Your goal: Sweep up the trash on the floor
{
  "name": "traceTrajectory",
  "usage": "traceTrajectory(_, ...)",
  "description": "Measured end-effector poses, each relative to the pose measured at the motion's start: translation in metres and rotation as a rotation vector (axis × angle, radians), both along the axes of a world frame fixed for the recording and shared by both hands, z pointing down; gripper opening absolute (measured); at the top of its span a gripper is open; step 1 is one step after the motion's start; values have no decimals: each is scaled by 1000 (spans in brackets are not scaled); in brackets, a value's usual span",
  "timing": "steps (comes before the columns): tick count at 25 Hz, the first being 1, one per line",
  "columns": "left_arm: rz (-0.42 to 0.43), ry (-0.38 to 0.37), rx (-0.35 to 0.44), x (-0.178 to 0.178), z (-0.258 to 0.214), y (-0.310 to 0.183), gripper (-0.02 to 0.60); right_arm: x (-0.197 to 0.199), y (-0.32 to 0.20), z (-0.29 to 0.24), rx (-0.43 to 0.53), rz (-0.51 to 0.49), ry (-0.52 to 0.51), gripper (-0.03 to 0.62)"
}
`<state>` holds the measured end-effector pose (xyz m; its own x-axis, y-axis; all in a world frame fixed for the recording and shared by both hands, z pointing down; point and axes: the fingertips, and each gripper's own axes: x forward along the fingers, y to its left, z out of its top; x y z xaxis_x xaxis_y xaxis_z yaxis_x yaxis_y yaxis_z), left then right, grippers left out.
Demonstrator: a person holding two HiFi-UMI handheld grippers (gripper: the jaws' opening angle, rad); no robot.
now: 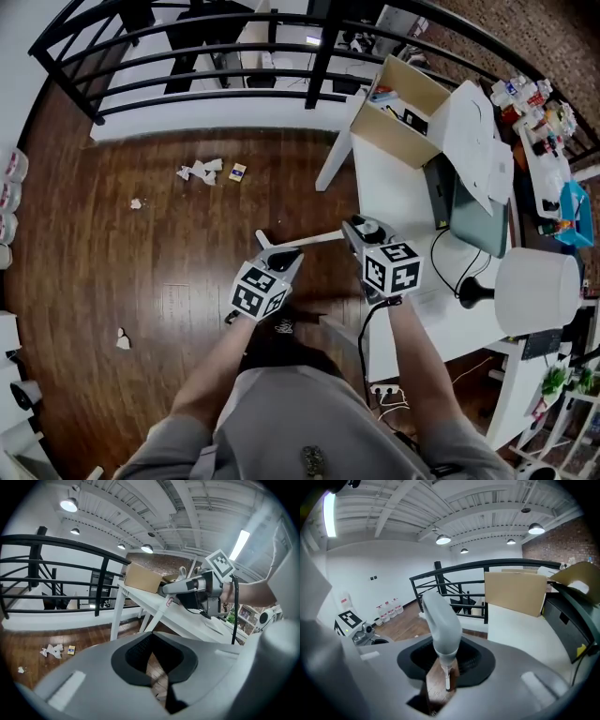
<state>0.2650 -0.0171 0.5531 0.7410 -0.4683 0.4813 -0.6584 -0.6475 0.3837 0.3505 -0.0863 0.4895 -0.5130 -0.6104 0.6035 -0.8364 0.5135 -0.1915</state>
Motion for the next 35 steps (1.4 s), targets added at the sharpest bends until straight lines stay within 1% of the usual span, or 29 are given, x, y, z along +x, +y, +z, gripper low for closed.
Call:
traceTrajectory(3, -22, -7, -15, -7, 6, 7, 5, -23, 7, -7, 17, -54, -16, 87)
traceTrajectory(6, -39, 2, -30, -13, 8, 18, 5, -45, 13, -18, 36, -109, -20, 86)
traceTrajectory(9, -53, 12, -51, -18, 14, 28, 33, -65, 18, -30, 55, -149, -19, 86)
traceTrajectory(13, -61, -10, -73, -23, 25, 36, 94, -90, 23, -56, 91, -200, -12, 86)
traceTrajectory(18, -73, 9, -32, -13, 14, 36, 150, -106, 40, -103, 128, -257, -16, 86)
traceTrajectory(21, -69, 32, 0, -4, 0, 33, 167, -114, 53, -127, 144, -282, -27, 86)
traceTrajectory(26, -57, 24, 38, 6, -13, 32, 195, -123, 71, -164, 181, -316, -84, 85)
traceTrajectory(29, -103, 13, 74, -7, -19, 27, 196, -133, 82, -176, 201, -347, -120, 85)
traceTrajectory(31, -137, -4, 91, -22, -20, 28, 136, -140, 89, -177, 204, -370, -141, 86)
traceTrajectory(35, -181, -76, 106, -55, -17, 38, 130, -157, 101, -175, 206, -416, -198, 86)
